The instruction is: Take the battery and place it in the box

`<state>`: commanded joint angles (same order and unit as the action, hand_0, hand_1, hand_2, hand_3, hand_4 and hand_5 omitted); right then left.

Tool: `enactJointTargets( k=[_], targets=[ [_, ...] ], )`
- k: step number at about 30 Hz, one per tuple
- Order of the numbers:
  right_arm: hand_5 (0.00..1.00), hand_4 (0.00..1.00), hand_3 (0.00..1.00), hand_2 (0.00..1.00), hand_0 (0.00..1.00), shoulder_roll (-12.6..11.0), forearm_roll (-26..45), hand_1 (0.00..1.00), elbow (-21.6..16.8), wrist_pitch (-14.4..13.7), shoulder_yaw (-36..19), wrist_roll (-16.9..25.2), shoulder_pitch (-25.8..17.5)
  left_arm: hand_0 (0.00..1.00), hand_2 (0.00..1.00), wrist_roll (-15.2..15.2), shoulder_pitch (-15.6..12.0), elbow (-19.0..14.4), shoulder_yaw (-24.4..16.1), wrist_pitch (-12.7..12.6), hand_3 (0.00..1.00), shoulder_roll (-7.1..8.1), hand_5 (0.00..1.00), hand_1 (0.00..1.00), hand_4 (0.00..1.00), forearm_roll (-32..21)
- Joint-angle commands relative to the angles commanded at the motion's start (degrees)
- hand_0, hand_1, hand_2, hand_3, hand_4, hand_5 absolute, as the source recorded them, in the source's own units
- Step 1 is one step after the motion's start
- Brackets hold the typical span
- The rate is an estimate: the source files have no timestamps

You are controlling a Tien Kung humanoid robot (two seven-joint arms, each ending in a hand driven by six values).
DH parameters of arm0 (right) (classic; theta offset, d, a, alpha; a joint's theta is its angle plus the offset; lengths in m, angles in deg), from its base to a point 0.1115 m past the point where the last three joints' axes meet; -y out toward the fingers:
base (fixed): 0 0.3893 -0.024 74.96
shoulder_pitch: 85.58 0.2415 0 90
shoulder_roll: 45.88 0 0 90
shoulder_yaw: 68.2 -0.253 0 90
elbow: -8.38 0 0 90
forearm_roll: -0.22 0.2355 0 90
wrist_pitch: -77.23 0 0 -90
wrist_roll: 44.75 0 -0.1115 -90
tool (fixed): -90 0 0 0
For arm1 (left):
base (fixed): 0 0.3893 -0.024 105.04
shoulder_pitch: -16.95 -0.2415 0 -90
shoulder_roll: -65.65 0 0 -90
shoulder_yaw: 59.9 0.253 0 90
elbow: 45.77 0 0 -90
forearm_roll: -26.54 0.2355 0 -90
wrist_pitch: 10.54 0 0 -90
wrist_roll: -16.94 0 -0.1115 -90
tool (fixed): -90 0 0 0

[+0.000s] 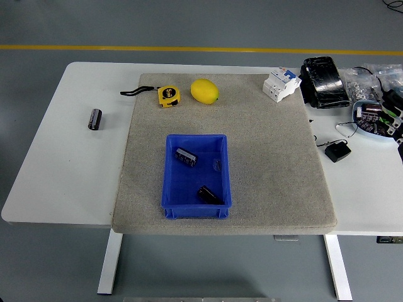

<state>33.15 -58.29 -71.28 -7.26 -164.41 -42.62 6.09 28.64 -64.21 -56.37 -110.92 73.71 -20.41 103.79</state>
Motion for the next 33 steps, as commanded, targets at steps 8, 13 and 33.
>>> enactJointTargets(
  k=[8,13,33],
  targets=[
    [0.901,0.998,0.855,0.829,0.824,-0.12,0.83,0.803,0.11,-0.33,0.47,-0.27,0.22,0.516,0.583,0.0,0.05,-0.08,0.6,0.08,0.668,0.0,0.761,0.536,0.621,-0.64],
    [0.9,0.998,0.854,0.827,0.822,0.14,0.14,0.804,-0.19,0.13,1.19,-0.52,0.55,0.514,0.583,0.16,0.11,-0.15,0.6,0.24,0.667,-0.03,0.76,0.534,0.621,-0.45],
    [0.905,0.998,0.842,0.825,0.839,-0.5,6.6,0.808,0.05,-13.5,9.32,6.83,1.88,0.511,0.581,0.09,0.57,-0.28,1.16,0.45,0.665,0.05,0.758,0.532,0.623,-0.89]
  ],
)
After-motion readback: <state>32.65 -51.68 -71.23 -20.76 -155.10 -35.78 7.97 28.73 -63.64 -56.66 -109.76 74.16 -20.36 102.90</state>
